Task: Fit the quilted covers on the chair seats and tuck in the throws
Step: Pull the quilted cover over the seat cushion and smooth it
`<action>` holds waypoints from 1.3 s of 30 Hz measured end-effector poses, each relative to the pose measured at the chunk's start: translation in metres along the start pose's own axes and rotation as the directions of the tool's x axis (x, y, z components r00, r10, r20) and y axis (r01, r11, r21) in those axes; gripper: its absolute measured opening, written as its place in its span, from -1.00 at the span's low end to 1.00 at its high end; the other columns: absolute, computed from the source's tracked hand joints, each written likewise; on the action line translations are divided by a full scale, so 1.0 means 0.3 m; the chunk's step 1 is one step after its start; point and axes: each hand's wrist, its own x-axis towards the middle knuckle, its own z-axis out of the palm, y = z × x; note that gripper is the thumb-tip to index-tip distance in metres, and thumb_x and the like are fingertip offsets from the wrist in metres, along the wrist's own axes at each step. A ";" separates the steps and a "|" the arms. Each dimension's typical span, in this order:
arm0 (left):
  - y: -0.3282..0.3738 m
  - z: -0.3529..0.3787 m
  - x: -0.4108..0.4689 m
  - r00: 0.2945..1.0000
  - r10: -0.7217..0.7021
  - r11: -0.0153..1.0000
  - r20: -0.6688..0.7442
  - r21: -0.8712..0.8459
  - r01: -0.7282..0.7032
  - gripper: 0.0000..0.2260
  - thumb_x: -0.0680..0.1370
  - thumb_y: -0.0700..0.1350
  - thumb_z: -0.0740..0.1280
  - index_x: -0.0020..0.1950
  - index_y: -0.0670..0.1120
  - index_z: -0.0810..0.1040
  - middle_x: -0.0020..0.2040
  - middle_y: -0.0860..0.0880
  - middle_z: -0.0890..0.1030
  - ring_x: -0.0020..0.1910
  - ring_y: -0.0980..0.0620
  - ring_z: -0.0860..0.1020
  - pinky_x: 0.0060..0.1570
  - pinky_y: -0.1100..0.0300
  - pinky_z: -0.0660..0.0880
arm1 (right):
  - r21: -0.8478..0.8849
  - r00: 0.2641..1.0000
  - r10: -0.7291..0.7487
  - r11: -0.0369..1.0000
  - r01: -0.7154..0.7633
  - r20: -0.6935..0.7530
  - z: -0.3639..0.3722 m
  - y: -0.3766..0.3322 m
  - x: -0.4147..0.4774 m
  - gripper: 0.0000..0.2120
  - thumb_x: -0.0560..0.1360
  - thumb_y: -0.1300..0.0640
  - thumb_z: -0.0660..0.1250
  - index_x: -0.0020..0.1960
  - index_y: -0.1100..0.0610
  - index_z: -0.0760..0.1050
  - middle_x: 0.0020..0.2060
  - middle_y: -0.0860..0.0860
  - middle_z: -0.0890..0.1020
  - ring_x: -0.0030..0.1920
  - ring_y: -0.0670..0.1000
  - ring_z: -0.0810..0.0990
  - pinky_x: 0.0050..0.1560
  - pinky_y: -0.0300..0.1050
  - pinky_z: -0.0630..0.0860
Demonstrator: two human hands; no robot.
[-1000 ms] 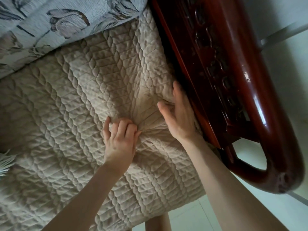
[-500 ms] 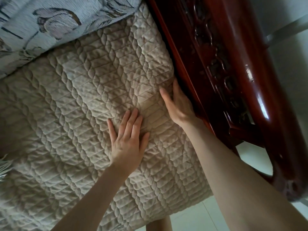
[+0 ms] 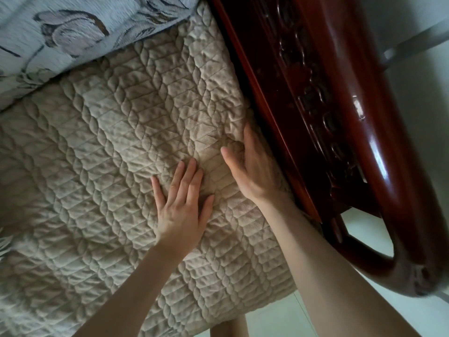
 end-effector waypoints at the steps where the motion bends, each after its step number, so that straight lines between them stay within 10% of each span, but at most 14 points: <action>1: 0.002 0.000 0.002 1.000 -0.004 1.000 0.007 -0.002 0.004 -0.55 0.61 0.07 0.13 0.43 -0.14 0.30 0.51 -0.08 0.29 0.53 0.01 0.12 0.46 -0.30 -0.10 | -0.008 1.000 0.009 1.000 -0.009 -0.007 0.005 0.003 0.011 -0.25 0.59 -0.25 0.09 0.60 0.08 -0.13 0.56 0.06 0.11 0.52 0.02 0.13 0.42 -0.23 0.05; 15: 0.000 -0.038 0.021 0.999 -0.019 0.998 0.038 0.059 0.016 -0.30 0.55 0.30 0.09 0.52 -0.16 0.18 0.55 -0.10 0.19 0.55 -0.05 0.05 0.43 -0.35 -0.14 | 0.164 0.995 0.104 0.981 -0.101 -0.008 0.001 -0.010 0.047 -0.20 0.56 -0.26 0.15 0.59 0.03 -0.17 0.57 0.04 0.04 0.55 0.01 0.07 0.51 -0.07 0.07; 20: -0.028 -0.043 0.059 0.985 -0.107 0.986 0.136 0.139 0.088 -0.07 0.43 0.48 0.03 0.58 -0.14 0.00 0.59 -0.06 -0.06 0.56 -0.01 -0.15 0.38 -0.37 -0.24 | -0.119 0.974 -0.213 0.972 0.203 -0.080 -0.003 -0.047 -0.005 -0.20 0.60 -0.15 0.19 0.58 0.16 -0.19 0.58 0.06 -0.11 0.56 0.00 -0.17 0.54 -0.06 -0.18; 26: -0.022 -0.032 0.064 0.977 -0.121 0.984 0.175 0.149 0.095 -0.06 0.42 0.50 0.00 0.58 -0.13 -0.03 0.59 -0.08 -0.04 0.57 -0.05 -0.12 0.38 -0.41 -0.20 | -0.228 0.980 -0.176 0.954 0.193 0.092 0.009 -0.029 0.093 -0.20 0.58 -0.26 0.10 0.58 0.06 -0.26 0.57 -0.02 -0.19 0.55 -0.04 -0.26 0.47 -0.15 -0.29; 39: -0.038 -0.028 0.065 0.985 -0.082 0.991 0.152 0.115 0.065 -0.06 0.42 0.51 0.00 0.58 -0.08 -0.09 0.60 -0.04 -0.05 0.57 -0.03 -0.12 0.39 -0.39 -0.20 | 0.049 0.996 -0.092 0.995 0.091 0.013 0.007 -0.019 0.127 -0.27 0.58 -0.21 0.14 0.59 0.02 -0.12 0.58 -0.05 -0.08 0.55 -0.14 -0.14 0.56 -0.05 -0.08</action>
